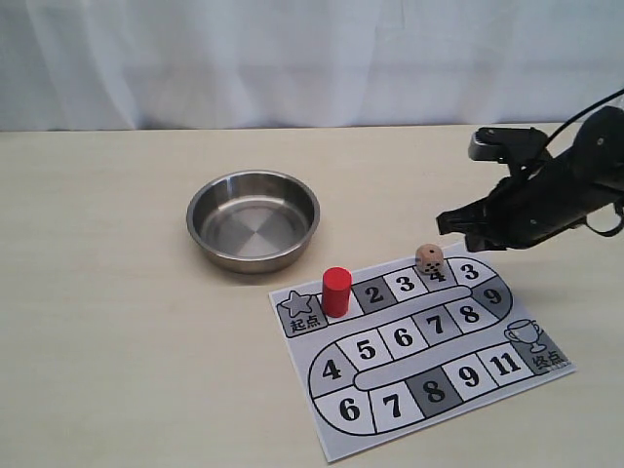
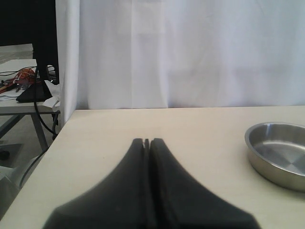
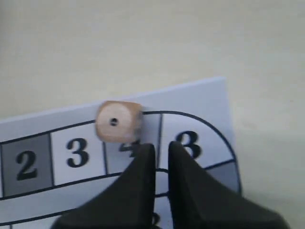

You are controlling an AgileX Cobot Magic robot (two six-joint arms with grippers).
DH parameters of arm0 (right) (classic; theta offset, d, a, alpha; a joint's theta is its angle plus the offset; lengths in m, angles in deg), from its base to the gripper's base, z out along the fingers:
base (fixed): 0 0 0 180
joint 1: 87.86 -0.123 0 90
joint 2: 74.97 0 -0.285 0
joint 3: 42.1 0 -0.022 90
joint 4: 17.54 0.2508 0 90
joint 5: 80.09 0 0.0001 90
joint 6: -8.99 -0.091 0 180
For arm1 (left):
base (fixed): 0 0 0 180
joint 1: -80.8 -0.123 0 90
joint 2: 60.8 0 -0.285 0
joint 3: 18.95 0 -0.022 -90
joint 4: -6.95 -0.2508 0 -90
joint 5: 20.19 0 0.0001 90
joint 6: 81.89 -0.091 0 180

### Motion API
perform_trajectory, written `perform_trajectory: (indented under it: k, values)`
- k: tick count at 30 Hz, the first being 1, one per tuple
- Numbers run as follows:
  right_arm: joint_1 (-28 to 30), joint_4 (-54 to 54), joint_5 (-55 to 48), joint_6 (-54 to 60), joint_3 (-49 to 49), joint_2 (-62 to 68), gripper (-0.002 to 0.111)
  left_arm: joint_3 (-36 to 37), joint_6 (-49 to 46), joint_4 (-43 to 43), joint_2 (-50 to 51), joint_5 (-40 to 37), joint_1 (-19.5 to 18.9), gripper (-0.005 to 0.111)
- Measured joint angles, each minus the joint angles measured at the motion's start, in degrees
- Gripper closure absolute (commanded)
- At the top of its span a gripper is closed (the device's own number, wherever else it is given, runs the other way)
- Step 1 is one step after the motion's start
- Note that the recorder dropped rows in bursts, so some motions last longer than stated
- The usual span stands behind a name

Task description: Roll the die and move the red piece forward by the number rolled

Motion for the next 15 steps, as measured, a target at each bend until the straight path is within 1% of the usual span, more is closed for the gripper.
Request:
perform_trajectory:
  k: [4, 5, 9, 15]
  values:
    - [3.42, -4.35, -0.63, 0.0, 0.0, 0.0, 0.104, 0.0, 0.0, 0.0, 0.0, 0.0, 0.0, 0.107]
    - [3.77, -5.54, -0.63, 0.0, 0.0, 0.0, 0.104, 0.0, 0.0, 0.0, 0.0, 0.0, 0.0, 0.107]
    - [4.15, -9.16, -0.85, -0.23, 0.0, 0.0, 0.104, 0.0, 0.0, 0.0, 0.0, 0.0, 0.0, 0.107]
    - [4.15, -9.8, -2.06, -0.35, 0.0, -0.2, 0.104, 0.0, 0.0, 0.0, 0.0, 0.0, 0.0, 0.107]
